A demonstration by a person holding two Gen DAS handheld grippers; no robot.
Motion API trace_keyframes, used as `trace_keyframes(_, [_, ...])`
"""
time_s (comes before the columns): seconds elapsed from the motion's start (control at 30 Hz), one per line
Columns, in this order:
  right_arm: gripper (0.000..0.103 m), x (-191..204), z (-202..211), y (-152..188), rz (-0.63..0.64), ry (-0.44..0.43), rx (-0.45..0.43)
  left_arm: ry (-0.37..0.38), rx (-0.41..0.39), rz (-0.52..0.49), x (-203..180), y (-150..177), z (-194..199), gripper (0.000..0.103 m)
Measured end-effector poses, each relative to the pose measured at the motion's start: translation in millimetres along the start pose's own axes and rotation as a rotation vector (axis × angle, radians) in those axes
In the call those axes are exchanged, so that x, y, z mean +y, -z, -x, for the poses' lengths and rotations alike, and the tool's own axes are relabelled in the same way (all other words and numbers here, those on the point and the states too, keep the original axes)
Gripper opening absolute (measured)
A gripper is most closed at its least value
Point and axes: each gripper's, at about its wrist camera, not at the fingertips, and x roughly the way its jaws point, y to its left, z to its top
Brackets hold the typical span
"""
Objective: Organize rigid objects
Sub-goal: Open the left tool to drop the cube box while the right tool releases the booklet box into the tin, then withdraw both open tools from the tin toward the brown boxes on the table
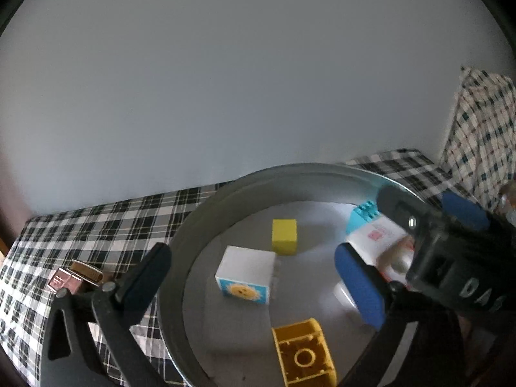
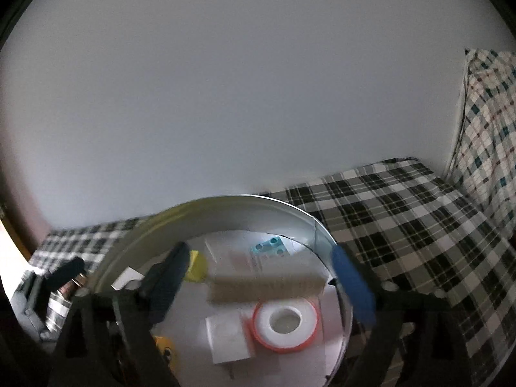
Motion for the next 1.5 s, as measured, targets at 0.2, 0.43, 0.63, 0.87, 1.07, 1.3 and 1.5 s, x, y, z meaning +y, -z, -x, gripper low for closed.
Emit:
trace_keyframes(0.2, [0.1,-6,3,1,-0.057,-0.071,-0.014,0.027,-0.031,0.047,10,4,9,0.103])
trace_keyframes(0.43, [0.1,-13,31,1,-0.079,-0.009,-0.184,-0.008,-0.073,0.062,21,8,18,0.103])
trace_keyframes(0.63, [0.1,-34,50,0,-0.165,0.058,-0.326,-0.023,-0.118,0.146,48,12,28,0.103])
trace_keyframes(0.87, [0.1,-45,59,6,-0.23,0.129,-0.403,-0.091,-0.149,0.171,67,24,33,0.103])
trace_keyframes(1.07, [0.1,-21,73,19,-0.121,0.208,-0.541,-0.145,-0.202,0.161,75,34,42,0.103])
trace_keyframes(1.3, [0.1,5,74,32,0.0,0.245,-0.563,-0.115,-0.222,0.166,79,43,45,0.103])
trace_keyframes(1.5, [0.1,16,72,41,0.046,0.261,-0.54,-0.114,-0.25,0.147,77,47,51,0.103])
